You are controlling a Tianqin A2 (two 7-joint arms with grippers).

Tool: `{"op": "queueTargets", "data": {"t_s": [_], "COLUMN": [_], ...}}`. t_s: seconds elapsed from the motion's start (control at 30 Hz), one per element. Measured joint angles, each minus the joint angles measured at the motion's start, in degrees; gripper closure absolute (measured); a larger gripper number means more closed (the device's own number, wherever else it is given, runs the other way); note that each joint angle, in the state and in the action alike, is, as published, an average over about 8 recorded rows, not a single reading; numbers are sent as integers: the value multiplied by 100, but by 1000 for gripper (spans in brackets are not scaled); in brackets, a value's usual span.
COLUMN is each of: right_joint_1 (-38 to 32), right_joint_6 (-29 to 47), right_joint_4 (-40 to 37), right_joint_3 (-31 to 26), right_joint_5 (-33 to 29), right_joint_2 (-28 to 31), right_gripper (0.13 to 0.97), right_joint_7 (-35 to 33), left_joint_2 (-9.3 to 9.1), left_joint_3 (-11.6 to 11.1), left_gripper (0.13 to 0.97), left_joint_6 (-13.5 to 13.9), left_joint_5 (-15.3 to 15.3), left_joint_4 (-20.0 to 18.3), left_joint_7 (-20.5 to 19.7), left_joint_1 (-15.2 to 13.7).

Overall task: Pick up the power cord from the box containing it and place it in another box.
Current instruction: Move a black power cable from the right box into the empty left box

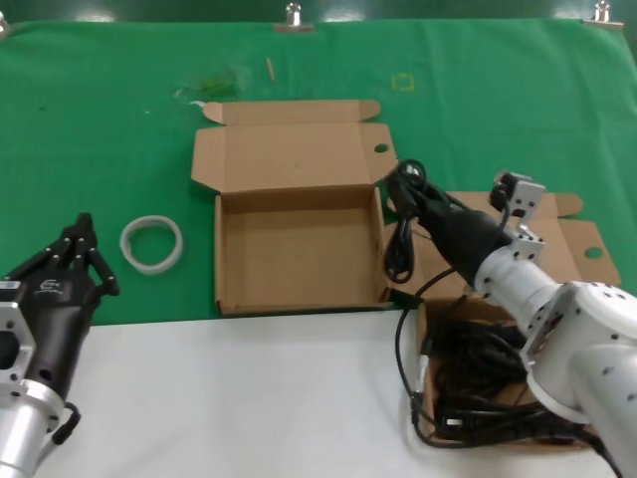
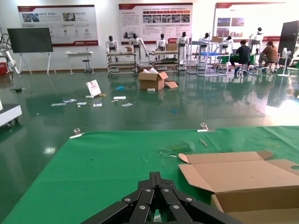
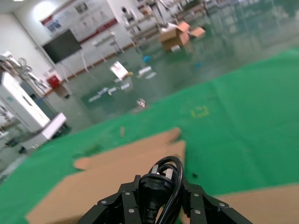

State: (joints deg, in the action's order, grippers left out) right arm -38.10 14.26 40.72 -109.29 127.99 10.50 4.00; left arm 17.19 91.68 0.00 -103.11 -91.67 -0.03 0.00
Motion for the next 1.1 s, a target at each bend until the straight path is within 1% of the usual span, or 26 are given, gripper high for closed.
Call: {"op": "queueTargets", "data": {"t_s": [0.1,0.23,0.33,0.4,0.5,0.63,0.87,1.1], "right_joint_1": [-324,-708,-908,-990,-1068,-1118,-1142,-1145], "right_joint_6": [321,767,1032,1157,1303,1456,1515,1439], "right_joint_4": [-774,-1625,-2025,-2177,-2286,-2228,-1880,-1752], "right_joint_3": [-129,-460,-702,-818,-952,-1215,-1945,-2403], "right_joint_5": [768,1755,2319,2568,2784,2911,2965,2973], "right_joint_2": [0,-1,-1,-2,-1,-1,-1,-1], "right_gripper": [787,787,787,787,787,787,787,787], "right_joint_7": [-593,-1159,-1419,-1512,-1536,-1328,-715,-397], "left_joint_2": [0,0,0,0,0,0,0,0], "left_joint_3": [0,0,0,0,0,0,0,0], "left_gripper": [957,957,957,957,957,957,957,957], "left_joint_6": [0,0,0,0,0,0,0,0], "left_joint_5": [0,0,0,0,0,0,0,0], "left_joint_4": [0,0,0,0,0,0,0,0], "left_joint_7": [0,0,0,0,0,0,0,0], "left_joint_1": [0,0,0,0,0,0,0,0]}}
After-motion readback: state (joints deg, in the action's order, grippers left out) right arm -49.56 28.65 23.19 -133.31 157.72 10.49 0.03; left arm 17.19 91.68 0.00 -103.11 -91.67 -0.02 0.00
